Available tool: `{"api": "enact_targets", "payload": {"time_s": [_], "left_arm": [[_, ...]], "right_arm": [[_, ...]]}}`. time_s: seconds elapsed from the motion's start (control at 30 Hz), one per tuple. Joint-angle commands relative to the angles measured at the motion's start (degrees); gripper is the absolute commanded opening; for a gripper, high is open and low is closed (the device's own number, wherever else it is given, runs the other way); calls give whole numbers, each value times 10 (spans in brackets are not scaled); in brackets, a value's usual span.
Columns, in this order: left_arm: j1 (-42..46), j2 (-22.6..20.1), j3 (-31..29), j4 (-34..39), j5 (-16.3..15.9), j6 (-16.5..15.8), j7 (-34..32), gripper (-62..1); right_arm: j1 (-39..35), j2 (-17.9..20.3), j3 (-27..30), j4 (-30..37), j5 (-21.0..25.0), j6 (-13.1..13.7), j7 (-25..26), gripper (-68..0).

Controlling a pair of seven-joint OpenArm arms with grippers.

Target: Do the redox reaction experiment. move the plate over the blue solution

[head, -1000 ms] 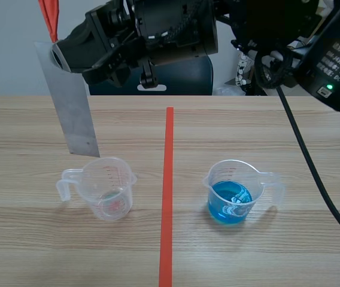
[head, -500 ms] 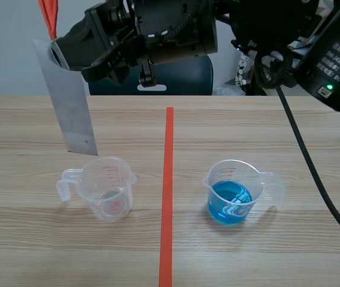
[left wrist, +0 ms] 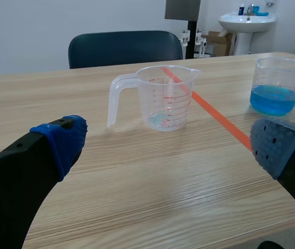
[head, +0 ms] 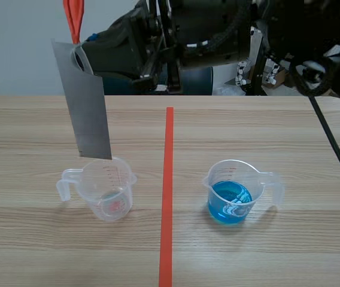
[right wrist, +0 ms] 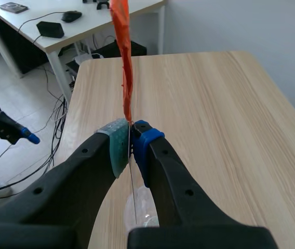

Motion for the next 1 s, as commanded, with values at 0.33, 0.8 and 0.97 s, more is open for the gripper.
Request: {"api": "enact_targets", "payload": {"time_s": [0.33,0.8,0.97], "left_arm": [[0,-63,1,38,11,-55,-55,14],[-37,-195,-26,149,237,-271,-39,-70],[-67,-200,-36,171,278,-310,-30,-587]], "right_arm": [[-92,91,112,5,10,44,40,-669],[-199,204,225,76,10,44,43,-669],[-222,245,235,97,10,44,51,-669]]}}
